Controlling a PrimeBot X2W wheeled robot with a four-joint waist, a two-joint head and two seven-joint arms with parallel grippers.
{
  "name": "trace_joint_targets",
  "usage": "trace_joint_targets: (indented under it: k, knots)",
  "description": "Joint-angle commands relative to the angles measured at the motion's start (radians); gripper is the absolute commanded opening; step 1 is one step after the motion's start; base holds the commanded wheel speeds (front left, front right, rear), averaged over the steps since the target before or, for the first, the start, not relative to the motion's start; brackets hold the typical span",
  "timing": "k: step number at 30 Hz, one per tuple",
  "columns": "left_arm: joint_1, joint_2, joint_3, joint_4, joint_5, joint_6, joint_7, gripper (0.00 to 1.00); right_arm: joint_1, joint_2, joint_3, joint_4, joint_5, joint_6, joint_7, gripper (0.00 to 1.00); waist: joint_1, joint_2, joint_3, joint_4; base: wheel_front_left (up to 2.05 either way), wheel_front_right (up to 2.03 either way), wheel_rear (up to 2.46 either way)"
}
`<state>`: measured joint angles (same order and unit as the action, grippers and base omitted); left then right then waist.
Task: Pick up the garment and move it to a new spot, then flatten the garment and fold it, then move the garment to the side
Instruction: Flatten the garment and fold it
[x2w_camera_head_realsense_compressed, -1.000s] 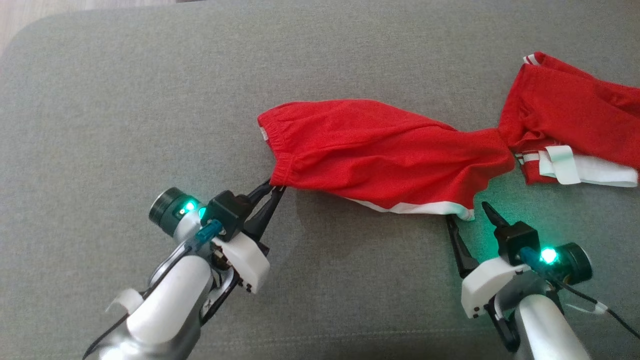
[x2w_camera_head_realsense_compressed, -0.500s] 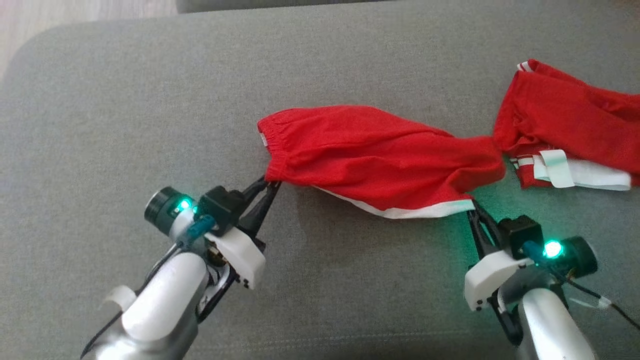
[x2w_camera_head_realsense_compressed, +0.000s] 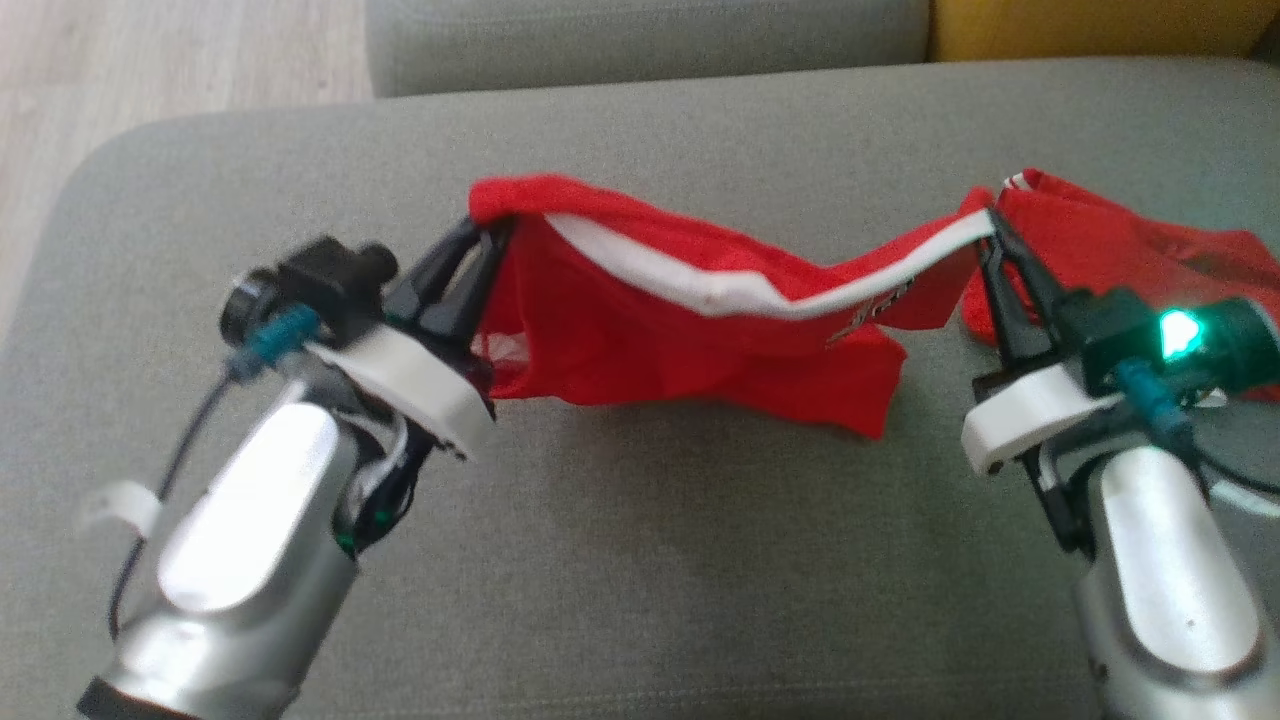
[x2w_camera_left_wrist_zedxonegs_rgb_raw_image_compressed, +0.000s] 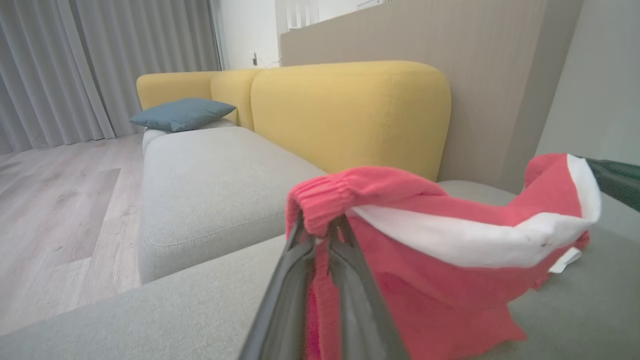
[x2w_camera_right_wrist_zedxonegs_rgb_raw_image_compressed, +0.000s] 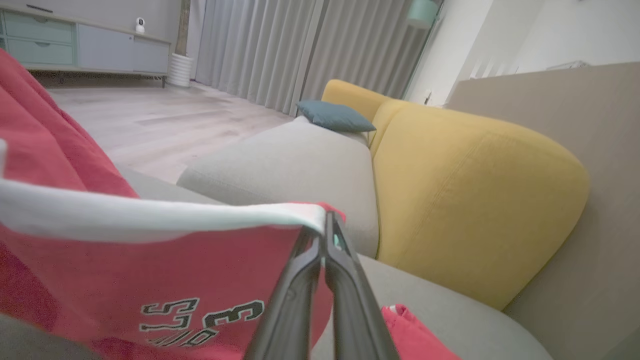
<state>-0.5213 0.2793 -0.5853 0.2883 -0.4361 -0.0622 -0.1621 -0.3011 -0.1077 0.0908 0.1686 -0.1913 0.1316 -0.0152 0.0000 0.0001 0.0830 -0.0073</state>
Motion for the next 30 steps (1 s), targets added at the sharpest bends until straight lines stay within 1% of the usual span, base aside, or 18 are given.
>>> trace_joint_targets:
  k: [1,6,10,11,13,16,19,22,25,27,30]
  knots:
    - [-0.069,0.030,0.064,-0.053,-0.027,-0.001,0.020,0.00,-0.051,-0.016,0.031,-0.054,0.022,-0.001,0.015,0.00,0.0000,-0.0001,-0.022,0.000,0.00,0.00,0.00]
    - [-0.096,0.033,0.101,-0.101,-0.079,0.013,0.075,0.00,-0.088,-0.055,0.051,-0.095,0.063,-0.001,0.048,0.00,0.0000,-0.0001,-0.066,0.003,0.00,0.00,0.00]
    - [-0.088,0.034,0.126,-0.142,-0.106,0.039,0.096,0.00,-0.070,-0.055,0.027,-0.128,0.096,-0.001,0.067,0.00,0.0000,-0.0001,-0.103,0.009,0.00,0.00,0.00]
    - [-0.088,0.034,0.126,-0.142,-0.106,0.039,0.096,0.00,-0.070,-0.055,0.027,-0.128,0.096,-0.001,0.067,0.00,0.0000,-0.0001,-0.103,0.009,0.00,0.00,0.00]
    - [-0.072,0.039,0.131,-0.171,-0.114,0.051,0.108,0.00,-0.045,-0.039,-0.003,-0.152,0.110,-0.001,0.081,0.00,0.0000,-0.0001,-0.115,0.013,0.00,0.00,0.00]
    - [-0.030,0.041,0.136,-0.223,-0.134,0.072,0.129,0.00,0.013,0.003,-0.060,-0.195,0.145,-0.001,0.116,0.00,0.0000,-0.0001,-0.129,0.020,0.00,0.00,0.00]
    - [0.018,0.051,0.135,-0.282,-0.156,0.087,0.163,0.00,0.068,0.031,-0.083,-0.253,0.175,-0.001,0.156,0.00,0.0000,-0.0001,-0.133,0.025,0.00,0.00,0.00]
    - [0.045,0.063,0.140,-0.340,-0.181,0.096,0.202,0.00,0.093,0.041,-0.078,-0.311,0.188,-0.001,0.197,0.00,0.0000,-0.0001,-0.128,0.025,0.00,0.00,0.00]
    - [0.034,0.077,0.160,-0.382,-0.204,0.106,0.237,0.00,0.076,0.045,-0.076,-0.355,0.203,-0.001,0.240,0.00,0.0000,-0.0001,-0.109,0.024,0.00,0.00,0.00]
    - [0.007,0.093,0.166,-0.391,-0.207,0.102,0.261,0.00,0.043,0.038,-0.066,-0.368,0.199,-0.001,0.265,0.00,0.0000,-0.0001,-0.088,0.020,0.00,0.00,0.00]
    - [-0.060,0.102,0.183,-0.373,-0.239,0.089,0.310,0.00,-0.051,0.016,-0.034,-0.361,0.201,-0.001,0.304,0.00,0.0000,-0.0001,-0.024,0.010,0.00,0.00,0.00]
